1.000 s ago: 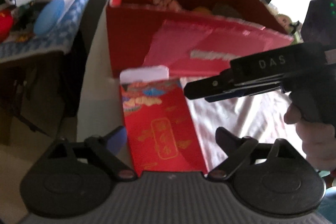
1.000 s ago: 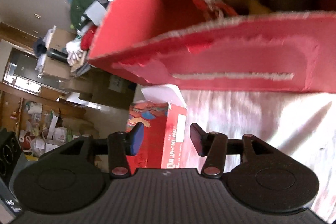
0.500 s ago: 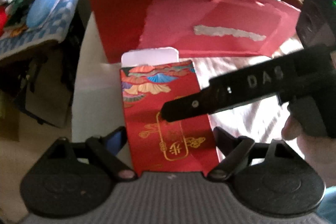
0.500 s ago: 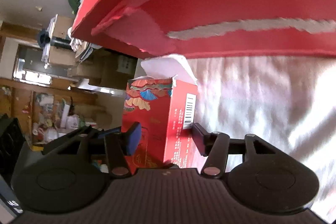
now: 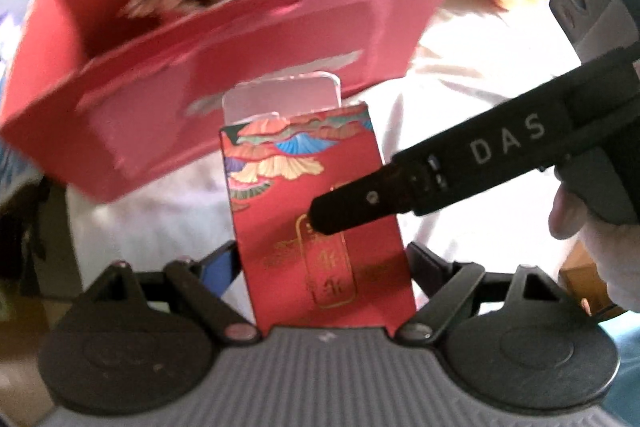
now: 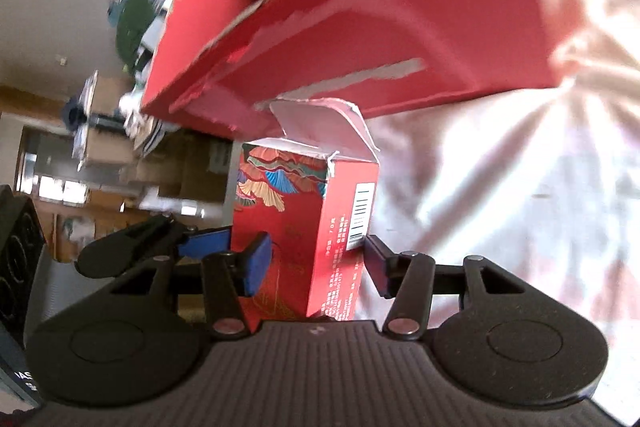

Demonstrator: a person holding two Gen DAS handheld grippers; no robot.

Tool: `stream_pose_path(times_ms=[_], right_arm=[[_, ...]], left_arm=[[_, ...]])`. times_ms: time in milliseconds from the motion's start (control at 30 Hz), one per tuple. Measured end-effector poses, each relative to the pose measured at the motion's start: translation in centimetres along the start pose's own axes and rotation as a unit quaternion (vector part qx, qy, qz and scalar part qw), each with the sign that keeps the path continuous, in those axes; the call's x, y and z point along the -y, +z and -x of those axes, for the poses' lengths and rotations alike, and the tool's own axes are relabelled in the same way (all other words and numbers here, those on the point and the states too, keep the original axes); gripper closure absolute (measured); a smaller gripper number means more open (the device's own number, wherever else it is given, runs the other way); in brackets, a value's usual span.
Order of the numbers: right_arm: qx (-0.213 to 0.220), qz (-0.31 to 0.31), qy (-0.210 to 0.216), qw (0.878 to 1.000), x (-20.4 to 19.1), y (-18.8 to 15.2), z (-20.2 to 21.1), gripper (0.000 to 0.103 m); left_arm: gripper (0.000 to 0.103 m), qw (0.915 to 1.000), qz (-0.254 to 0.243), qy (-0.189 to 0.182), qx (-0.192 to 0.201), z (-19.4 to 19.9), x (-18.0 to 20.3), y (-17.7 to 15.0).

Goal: Organize objects
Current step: 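Lift the red gift box and carry it over the red box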

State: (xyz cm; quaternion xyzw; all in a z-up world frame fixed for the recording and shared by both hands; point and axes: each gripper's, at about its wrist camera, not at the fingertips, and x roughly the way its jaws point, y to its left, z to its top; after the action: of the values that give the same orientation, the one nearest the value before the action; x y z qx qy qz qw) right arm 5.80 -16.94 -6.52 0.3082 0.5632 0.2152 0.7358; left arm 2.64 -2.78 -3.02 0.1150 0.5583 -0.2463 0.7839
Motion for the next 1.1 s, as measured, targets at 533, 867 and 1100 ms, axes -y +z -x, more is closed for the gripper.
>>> stream_pose_path(times_ms=[533, 867, 1100], right_arm=[[0.156, -0.076, -0.057, 0.983, 3.0, -3.8, 11.0, 0.049], [0.242, -0.002, -0.062, 0.968, -1.7, -0.7, 15.6, 0.049], [0.225, 0.096, -0.034, 0.969, -7.0, 6.2, 11.7, 0.049]], left_arm=[[0.016, 0.9831, -0.163, -0.062, 0.053, 1.3, 9.9, 6.3], [0.016, 0.9718, -0.155, -0.041, 0.172, 7.1, 8.6, 9.9], [0.016, 0.9729, -0.081, 0.031, 0.214, 9.3, 2.1, 11.0]])
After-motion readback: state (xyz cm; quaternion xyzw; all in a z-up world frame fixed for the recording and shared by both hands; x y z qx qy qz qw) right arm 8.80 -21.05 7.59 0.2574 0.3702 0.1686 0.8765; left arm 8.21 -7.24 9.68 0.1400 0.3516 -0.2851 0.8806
